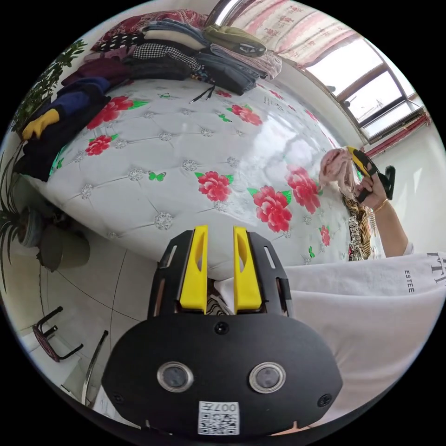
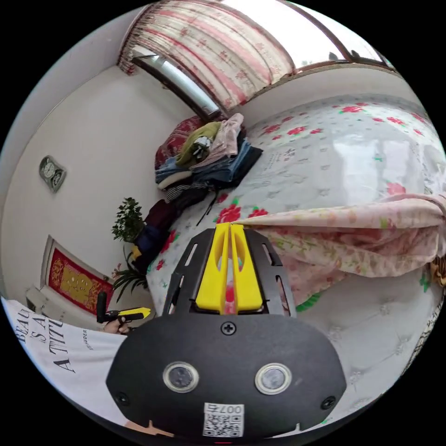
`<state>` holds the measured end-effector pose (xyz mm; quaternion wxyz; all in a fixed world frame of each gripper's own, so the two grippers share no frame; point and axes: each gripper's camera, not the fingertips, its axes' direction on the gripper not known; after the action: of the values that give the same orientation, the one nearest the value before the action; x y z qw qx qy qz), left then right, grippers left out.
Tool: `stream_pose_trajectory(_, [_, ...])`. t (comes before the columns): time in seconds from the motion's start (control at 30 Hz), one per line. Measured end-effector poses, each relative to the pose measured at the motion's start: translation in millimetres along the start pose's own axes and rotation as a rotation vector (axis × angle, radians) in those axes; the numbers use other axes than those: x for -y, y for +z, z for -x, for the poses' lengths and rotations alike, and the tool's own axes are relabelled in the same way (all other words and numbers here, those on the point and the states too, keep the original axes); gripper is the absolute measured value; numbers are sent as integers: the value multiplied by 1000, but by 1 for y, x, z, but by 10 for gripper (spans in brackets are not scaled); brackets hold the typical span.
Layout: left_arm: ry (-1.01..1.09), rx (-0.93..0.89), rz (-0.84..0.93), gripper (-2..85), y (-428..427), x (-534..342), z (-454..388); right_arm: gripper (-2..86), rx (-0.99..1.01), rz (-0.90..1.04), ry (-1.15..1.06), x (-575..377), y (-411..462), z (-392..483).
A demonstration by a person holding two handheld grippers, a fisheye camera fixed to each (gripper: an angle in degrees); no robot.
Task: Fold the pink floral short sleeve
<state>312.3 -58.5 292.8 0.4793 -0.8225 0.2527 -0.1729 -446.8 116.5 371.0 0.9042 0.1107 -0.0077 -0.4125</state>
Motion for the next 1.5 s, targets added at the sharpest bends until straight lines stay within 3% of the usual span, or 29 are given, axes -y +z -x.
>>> stream_pose_trajectory(0.07, [-16, 17, -43, 86, -15, -25, 5, -3, 171, 118, -133, 0, 69, 68])
stream_pose_trajectory(0.13, [-34, 9, -86, 93, -28, -46, 12, -3, 493, 326, -312, -32, 153, 179])
stream_pose_trajectory(0.23, [-66, 40, -165, 118, -54, -84, 26, -3, 842, 522, -545, -108, 203, 317])
stream_pose_trajectory(0.37, [-120, 113, -264, 144, -92, -134, 61, -3, 961, 502, -657, -146, 195, 376])
stream_pose_trajectory(0.5, [-178, 71, -282, 151, -98, -161, 106, -3, 749, 589, -735, -148, 186, 346])
stream_pose_trajectory(0.57, [-196, 1, -261, 159, -93, -166, 131, -3, 639, 618, -666, -141, 178, 318])
stream_pose_trajectory(0.7, [-124, -97, -252, 164, -84, -147, 148, -3, 449, 516, -517, -122, 133, 274])
stream_pose_trajectory(0.93, [78, -196, -210, 165, -73, -60, 152, 6, 152, 298, -402, -93, 95, 277])
stream_pose_trajectory(1.13, [76, -160, -125, 152, -65, -39, 173, 71, -305, 358, -334, -103, 131, 258])
stream_pose_trajectory(1.27, [-14, -127, -131, 138, -76, -53, 204, 84, -359, 429, -459, -125, 154, 279])
stream_pose_trajectory(1.37, [-87, -123, -136, 136, -83, -55, 227, 91, -344, 473, -669, -145, 187, 311])
stream_pose_trajectory(1.5, [-103, -98, -119, 135, -82, -40, 240, 102, -207, 642, -911, -175, 266, 349])
